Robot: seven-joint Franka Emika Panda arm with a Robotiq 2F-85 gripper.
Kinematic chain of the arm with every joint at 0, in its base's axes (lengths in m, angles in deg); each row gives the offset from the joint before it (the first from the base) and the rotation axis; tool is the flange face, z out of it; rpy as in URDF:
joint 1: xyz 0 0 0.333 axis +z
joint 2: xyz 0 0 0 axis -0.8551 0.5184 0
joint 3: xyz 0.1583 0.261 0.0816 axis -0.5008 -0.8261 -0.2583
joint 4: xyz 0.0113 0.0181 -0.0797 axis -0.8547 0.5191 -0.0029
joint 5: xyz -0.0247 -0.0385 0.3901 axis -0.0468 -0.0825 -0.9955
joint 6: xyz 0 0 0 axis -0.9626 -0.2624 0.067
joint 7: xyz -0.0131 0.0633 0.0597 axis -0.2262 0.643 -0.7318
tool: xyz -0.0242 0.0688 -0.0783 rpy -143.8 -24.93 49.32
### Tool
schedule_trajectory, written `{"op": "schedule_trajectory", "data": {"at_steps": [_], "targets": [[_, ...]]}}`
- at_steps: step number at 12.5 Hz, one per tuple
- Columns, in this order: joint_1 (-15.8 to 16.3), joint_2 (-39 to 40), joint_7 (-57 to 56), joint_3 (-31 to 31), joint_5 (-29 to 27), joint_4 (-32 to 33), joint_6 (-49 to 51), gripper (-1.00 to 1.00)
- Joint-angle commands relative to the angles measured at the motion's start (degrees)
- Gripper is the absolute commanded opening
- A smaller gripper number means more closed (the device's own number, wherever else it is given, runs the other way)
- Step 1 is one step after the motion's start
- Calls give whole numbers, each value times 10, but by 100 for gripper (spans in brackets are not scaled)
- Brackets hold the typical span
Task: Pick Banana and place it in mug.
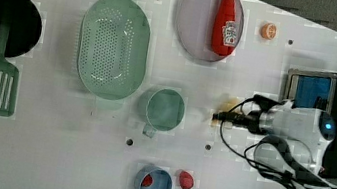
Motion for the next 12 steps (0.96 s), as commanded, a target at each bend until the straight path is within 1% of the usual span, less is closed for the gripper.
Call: {"op": "schedule_trajectory", "data": {"at_steps": [1, 3, 5, 7, 9, 10, 12], "targets": [[-5, -6, -37, 2, -8, -12, -32, 42], [-5, -6, -37, 2, -8, -12, -32, -6], [-5, -15, -37, 2, -8, -16, -30, -48], [-6, -34, -37, 4, -8, -14, -24, -49], [-8, -79, -37, 8, -8, -16, -10, -49], [-8, -111, -37, 12, -8, -18, 15, -49], [-9, -186, -36, 15, -8, -30, 117, -49]]}}
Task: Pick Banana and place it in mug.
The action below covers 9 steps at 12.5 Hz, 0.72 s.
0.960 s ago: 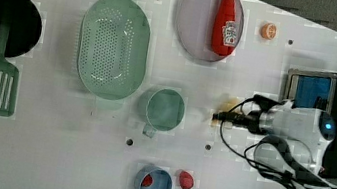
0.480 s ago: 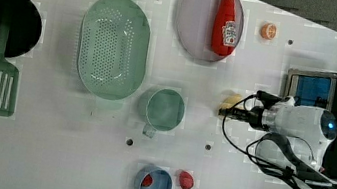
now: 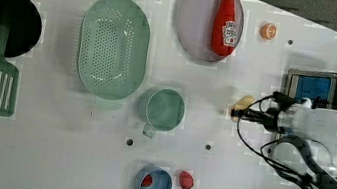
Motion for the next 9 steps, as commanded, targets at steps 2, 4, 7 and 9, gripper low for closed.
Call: {"op": "schedule_trajectory", "data": {"at_steps": [2, 4, 7, 9], "targets": [[5, -160, -17, 6, -4, -49, 156, -49], [6, -208, -16, 5, -4, -78, 236, -49], [9, -264, -16, -10, -4, -119, 311, -49], [13, -292, -7, -33, -5, -133, 346, -49]]}}
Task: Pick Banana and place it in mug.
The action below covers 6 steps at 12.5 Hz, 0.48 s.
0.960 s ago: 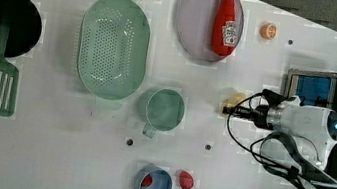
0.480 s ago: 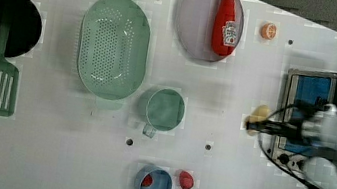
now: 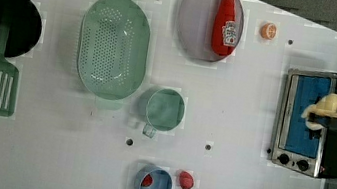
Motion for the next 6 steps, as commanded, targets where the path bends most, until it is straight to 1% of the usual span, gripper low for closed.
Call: {"op": "schedule_trajectory", "data": {"at_steps": [1, 3, 6], "targets": [[19, -29, 15, -39, -6, 3, 43, -49], [22, -35, 95, -76, -19, 3, 69, -49], [30, -15, 213, -138, -61, 3, 79, -49]]}}
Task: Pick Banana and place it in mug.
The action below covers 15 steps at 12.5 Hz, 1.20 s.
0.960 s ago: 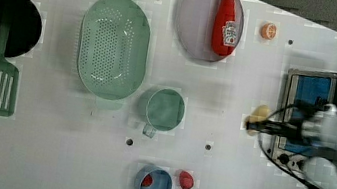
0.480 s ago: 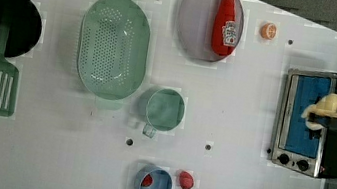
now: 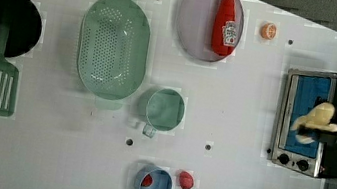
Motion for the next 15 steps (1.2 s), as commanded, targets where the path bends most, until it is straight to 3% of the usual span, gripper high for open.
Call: {"op": "schedule_trajectory", "data": {"at_steps": [1, 6, 14, 15], "targets": [[27, 31, 158, -62, -39, 12, 6, -49], [28, 139, 316, -151, -42, 13, -96, -49], [29, 301, 365, -165, -1, 18, -250, -49], [30, 308, 384, -165, 8, 22, -259, -42]]}}
